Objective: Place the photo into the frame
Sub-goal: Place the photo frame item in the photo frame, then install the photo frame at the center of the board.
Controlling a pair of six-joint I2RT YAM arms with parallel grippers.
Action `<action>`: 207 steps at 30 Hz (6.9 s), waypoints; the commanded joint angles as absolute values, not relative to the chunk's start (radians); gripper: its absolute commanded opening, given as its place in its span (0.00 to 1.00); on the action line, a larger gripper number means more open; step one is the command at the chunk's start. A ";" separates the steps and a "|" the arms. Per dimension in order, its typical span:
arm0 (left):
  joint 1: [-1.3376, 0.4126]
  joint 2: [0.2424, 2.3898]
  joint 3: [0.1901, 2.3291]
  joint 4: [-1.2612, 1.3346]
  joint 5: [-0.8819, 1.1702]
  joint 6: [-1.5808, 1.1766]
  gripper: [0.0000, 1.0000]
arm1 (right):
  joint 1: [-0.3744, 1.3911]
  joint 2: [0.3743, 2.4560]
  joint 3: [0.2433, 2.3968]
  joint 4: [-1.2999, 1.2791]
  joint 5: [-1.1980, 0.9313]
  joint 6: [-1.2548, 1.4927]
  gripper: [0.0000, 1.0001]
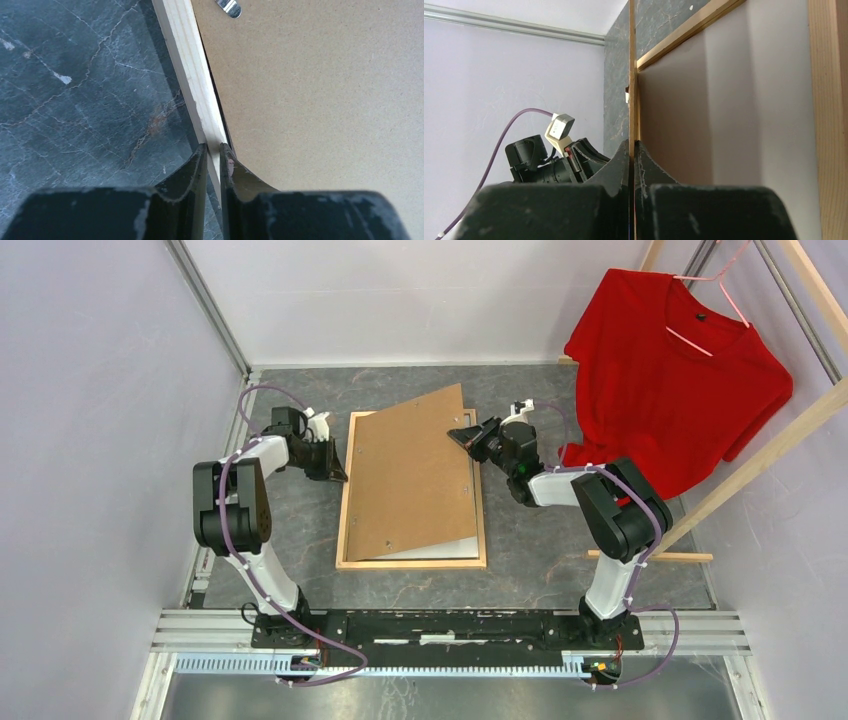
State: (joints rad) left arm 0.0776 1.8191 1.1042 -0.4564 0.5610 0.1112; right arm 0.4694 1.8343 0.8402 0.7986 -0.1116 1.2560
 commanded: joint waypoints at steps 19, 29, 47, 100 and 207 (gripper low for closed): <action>0.037 1.852 1.099 -0.447 0.597 0.190 0.02 | 0.531 1.861 0.794 0.960 -0.006 1.200 0.00; 0.039 1.836 1.100 -0.464 0.595 0.208 0.02 | 0.566 1.836 0.946 0.594 0.045 0.938 0.37; 0.068 1.827 1.143 -0.500 0.594 0.206 0.02 | 0.662 1.870 1.304 -0.057 0.256 0.542 0.98; 0.123 1.887 1.155 -0.701 0.695 0.373 0.28 | 0.994 1.982 1.150 0.469 -0.196 0.632 0.53; -0.022 1.723 0.977 -0.754 0.418 0.697 0.28 | 0.438 1.733 0.927 0.286 0.004 0.594 0.98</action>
